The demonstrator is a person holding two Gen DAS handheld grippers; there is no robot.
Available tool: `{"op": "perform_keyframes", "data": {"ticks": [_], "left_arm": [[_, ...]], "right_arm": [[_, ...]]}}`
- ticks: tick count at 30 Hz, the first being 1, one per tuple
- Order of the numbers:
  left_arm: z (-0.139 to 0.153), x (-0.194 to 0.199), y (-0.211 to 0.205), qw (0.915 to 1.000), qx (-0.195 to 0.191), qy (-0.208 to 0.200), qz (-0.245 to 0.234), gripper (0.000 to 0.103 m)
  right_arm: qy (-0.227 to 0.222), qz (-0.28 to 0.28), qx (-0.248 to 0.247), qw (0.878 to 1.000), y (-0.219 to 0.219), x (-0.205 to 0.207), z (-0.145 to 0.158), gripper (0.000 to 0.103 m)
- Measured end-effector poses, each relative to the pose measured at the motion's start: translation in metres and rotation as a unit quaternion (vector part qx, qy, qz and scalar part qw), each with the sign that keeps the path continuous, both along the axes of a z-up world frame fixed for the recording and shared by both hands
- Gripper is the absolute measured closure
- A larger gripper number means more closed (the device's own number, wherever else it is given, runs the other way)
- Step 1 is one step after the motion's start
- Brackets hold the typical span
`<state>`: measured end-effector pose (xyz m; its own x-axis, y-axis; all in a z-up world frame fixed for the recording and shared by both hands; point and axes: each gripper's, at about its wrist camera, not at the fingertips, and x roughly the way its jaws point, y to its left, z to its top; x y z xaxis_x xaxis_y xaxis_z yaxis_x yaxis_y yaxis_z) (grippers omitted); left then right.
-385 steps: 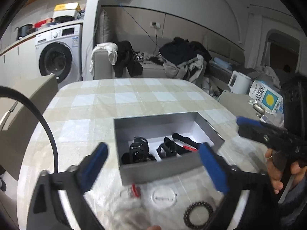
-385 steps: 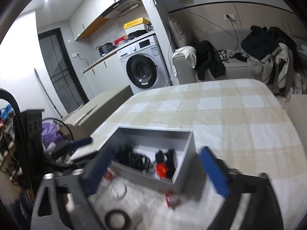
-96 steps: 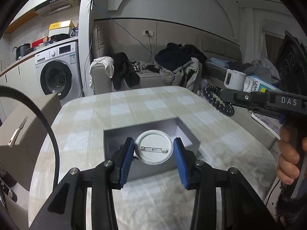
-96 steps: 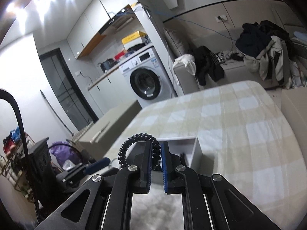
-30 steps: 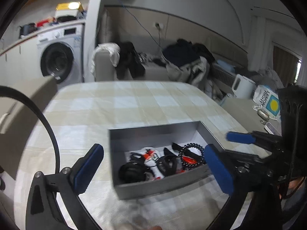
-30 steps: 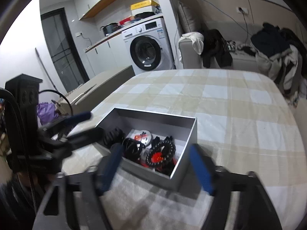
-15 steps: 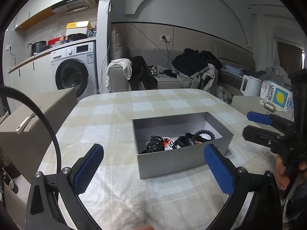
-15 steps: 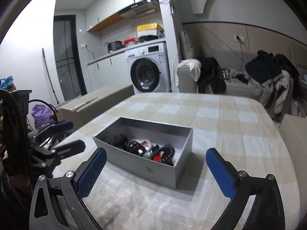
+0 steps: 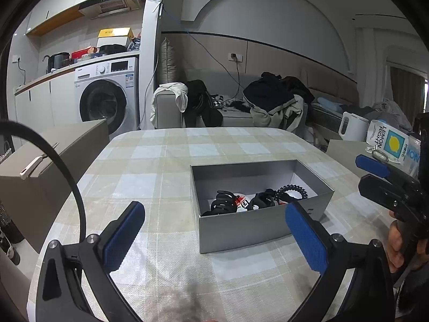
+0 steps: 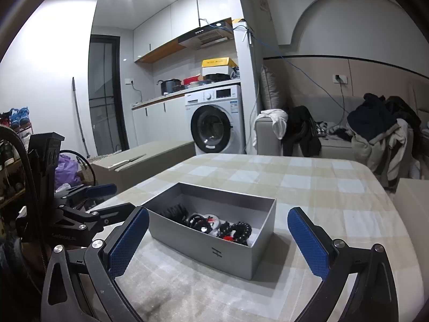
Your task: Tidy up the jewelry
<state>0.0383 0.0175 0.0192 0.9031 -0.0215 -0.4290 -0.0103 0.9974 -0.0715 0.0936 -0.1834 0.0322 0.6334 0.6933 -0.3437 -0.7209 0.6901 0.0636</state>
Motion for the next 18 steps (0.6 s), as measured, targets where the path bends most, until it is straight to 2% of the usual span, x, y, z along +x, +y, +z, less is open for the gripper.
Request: {"op": "perform_keyframes", "data": {"ticks": [10, 18], "left_arm": [[0.0002, -0.0025, 0.0014, 0.9999, 0.004, -0.005, 0.009, 0.001], [-0.0001, -0.0003, 0.0005, 0.9999, 0.004, 0.000, 0.012, 0.001]], "right_arm": [[-0.003, -0.009, 0.005, 1.000, -0.0037, 0.0008, -0.0004, 0.000], [-0.019, -0.013, -0.014, 1.000, 0.0027, -0.0044, -0.0011, 0.000]]}}
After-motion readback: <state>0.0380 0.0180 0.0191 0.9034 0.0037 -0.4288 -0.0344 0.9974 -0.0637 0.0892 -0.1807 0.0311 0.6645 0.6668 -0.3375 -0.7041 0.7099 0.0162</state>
